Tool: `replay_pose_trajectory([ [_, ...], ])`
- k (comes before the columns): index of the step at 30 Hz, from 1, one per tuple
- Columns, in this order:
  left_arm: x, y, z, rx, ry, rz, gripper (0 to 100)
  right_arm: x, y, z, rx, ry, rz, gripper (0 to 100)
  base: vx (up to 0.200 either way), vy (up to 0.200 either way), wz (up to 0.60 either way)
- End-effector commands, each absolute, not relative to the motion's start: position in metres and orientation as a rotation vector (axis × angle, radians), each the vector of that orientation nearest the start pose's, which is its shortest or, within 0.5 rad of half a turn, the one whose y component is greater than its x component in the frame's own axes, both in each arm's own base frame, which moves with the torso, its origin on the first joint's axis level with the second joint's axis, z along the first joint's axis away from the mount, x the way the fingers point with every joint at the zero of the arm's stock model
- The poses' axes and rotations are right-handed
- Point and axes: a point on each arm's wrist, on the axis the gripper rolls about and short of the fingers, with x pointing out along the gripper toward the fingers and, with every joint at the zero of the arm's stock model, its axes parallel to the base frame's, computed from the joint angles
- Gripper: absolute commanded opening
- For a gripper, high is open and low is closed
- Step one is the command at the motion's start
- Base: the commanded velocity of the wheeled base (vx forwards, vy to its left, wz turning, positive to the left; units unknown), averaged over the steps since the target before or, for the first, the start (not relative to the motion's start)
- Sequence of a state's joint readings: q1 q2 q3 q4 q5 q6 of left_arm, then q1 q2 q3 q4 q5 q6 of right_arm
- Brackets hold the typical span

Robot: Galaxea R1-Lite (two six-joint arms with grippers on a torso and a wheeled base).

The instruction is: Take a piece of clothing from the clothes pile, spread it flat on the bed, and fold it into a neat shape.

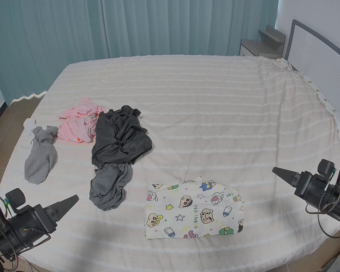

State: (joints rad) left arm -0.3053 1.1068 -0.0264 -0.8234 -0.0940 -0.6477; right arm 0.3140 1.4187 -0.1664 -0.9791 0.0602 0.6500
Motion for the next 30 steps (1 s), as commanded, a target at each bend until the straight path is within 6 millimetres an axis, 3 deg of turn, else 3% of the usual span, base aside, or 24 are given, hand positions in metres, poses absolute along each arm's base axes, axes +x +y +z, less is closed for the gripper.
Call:
replay_pose_trajectory([
  [1, -0.016, 0.006, 0.138, -0.472, 0.102, -0.249, 100, 0.04, 0.011, 0.178, 0.534, 0.21, 0.202, 100, 0.0, 0.0, 0.0],
  [4, -0.026, 0.007, 0.135, -0.472, 0.139, -0.163, 100, 0.014, 0.003, 0.174, 0.518, 0.196, 0.201, 100, 0.0, 0.0, 0.0],
  [7, -0.039, 0.008, 0.131, -0.46, 0.048, -0.098, 100, -0.011, -0.004, 0.161, 0.433, 0.146, 0.15, 100, 0.0, 0.0, 0.0],
  [13, -0.039, 0.012, 0.132, -0.424, 0.007, 0.081, 100, -0.03, -0.002, 0.15, 0.349, 0.056, 0.086, 100, 0.0, 0.0, 0.0],
  [15, -0.038, 0.013, 0.131, -0.412, 0.003, 0.14, 100, -0.037, -0.003, 0.136, 0.293, 0.021, 0.107, 100, 0.0, 0.0, 0.0],
  [21, -0.04, 0.014, 0.131, -0.261, -0.016, 0.322, 100, -0.04, 0.002, 0.109, 0.169, -0.017, 0.074, 100, 0.0, 0.0, 0.0],
  [24, -0.043, 0.011, 0.128, -0.193, -0.023, 0.427, 100, -0.029, 0.002, 0.086, 0.047, 0.034, 0.081, 100, 0.0, 0.0, 0.0],
  [27, -0.046, 0.009, 0.112, -0.111, -0.024, 0.443, 100, -0.024, 0.002, 0.08, 0.038, -0.014, 0.091, 100, 0.0, 0.0, 0.0],
  [30, -0.036, 0.009, 0.093, -0.109, 0.022, 0.419, 100, -0.024, 0.002, 0.082, 0.048, -0.04, 0.111, 100, 0.0, 0.0, 0.0],
])
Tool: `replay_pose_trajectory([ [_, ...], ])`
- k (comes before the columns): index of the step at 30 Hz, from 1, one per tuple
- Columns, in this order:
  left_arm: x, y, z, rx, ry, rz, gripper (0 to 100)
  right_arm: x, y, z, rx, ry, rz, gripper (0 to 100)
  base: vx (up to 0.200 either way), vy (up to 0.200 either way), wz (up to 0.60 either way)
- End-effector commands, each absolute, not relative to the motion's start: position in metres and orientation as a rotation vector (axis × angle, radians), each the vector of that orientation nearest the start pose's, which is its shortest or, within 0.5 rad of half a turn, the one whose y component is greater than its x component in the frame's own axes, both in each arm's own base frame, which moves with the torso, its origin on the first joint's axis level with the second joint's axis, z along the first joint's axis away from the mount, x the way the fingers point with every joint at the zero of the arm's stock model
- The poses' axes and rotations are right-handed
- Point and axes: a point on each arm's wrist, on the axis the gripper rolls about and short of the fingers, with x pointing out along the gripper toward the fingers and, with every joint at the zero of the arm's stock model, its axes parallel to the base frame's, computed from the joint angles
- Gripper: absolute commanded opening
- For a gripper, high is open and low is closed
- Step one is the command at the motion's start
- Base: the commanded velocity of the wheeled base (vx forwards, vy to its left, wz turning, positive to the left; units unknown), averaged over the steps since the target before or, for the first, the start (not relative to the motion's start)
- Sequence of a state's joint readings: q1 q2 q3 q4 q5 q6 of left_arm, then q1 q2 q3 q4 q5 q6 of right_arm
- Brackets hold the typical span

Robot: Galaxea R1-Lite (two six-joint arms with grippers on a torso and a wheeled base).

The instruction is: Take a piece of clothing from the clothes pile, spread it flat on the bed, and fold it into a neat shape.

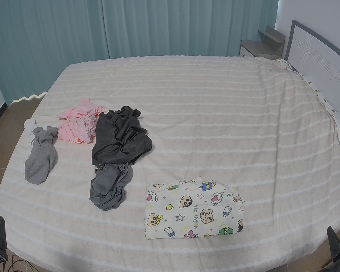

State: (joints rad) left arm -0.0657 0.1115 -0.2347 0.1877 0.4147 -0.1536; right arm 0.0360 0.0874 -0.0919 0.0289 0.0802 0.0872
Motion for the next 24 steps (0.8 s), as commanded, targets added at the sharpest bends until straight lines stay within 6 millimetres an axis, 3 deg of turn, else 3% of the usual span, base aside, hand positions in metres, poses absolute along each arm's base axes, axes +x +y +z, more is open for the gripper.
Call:
replay_pose_trajectory([
  [1, -0.036, 0.009, 0.093, -0.109, 0.022, 0.419, 100, -0.024, 0.002, 0.082, 0.048, -0.04, 0.111, 100, 0.0, 0.0, 0.0],
  [2, -0.029, 0.007, 0.081, -0.124, 0.03, 0.323, 100, -0.024, 0.002, 0.081, 0.046, -0.025, 0.105, 100, 0.0, 0.0, 0.0],
  [5, -0.023, 0.004, 0.08, -0.16, -0.046, 0.187, 100, -0.024, 0.001, 0.081, 0.036, -0.016, 0.066, 100, 0.0, 0.0, 0.0],
  [9, -0.023, 0.003, 0.079, -0.142, -0.03, 0.139, 100, -0.025, -0.001, 0.083, -0.053, -0.014, -0.065, 100, 0.0, 0.0, 0.0],
  [17, -0.023, 0.003, 0.079, -0.133, -0.027, 0.111, 100, -0.025, 0.0, 0.082, -0.129, -0.02, -0.021, 100, 0.0, 0.0, 0.0],
  [21, -0.023, 0.002, 0.08, -0.107, -0.026, 0.085, 100, -0.024, 0.002, 0.079, -0.06, 0.002, 0.08, 100, 0.0, 0.0, 0.0],
  [24, -0.023, 0.002, 0.079, -0.087, -0.022, 0.084, 100, -0.023, 0.0, 0.075, 0.011, 0.017, -0.006, 100, 0.0, 0.0, 0.0],
])
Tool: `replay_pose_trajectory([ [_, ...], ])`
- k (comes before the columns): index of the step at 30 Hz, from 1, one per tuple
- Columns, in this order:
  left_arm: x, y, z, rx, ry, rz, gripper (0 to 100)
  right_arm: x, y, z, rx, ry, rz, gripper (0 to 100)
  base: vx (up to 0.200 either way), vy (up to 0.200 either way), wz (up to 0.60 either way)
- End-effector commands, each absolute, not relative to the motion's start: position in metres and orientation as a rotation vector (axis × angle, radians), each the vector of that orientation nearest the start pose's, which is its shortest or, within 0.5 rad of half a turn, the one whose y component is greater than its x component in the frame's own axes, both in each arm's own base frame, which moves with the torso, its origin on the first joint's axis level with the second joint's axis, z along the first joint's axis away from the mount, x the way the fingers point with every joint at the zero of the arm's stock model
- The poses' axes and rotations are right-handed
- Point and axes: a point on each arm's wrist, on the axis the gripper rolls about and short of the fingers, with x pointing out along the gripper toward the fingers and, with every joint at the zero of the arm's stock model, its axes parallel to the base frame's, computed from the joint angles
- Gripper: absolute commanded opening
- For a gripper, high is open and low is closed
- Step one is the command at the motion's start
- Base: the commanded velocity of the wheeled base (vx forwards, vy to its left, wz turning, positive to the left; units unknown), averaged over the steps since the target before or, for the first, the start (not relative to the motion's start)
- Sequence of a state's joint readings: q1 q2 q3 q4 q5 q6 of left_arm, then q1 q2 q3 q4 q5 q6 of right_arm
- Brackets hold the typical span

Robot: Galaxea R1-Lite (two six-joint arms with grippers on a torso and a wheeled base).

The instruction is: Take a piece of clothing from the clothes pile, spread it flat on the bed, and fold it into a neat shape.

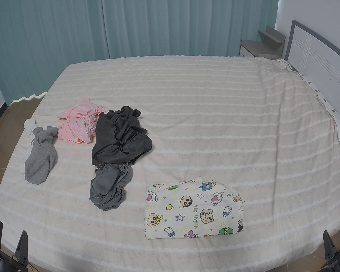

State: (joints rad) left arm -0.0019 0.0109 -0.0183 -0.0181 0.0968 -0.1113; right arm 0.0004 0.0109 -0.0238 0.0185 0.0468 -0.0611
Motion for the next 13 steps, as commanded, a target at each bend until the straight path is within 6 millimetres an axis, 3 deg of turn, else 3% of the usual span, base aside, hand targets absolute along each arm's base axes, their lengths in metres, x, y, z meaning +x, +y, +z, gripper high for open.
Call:
replay_pose_trajectory([
  [1, -0.0231, 0.0019, 0.0788, -0.074, -0.021, 0.082, 100, -0.023, -0.0004, 0.0755, 0.023, 0.014, -0.019, 100, 0.0, 0.0, 0.0],
  [13, -0.0231, 0.0016, 0.0779, -0.075, -0.012, 0.067, 100, -0.0228, 0.0003, 0.075, 0.005, 0.009, 0.014, 100, 0.0, 0.0, 0.0],
])
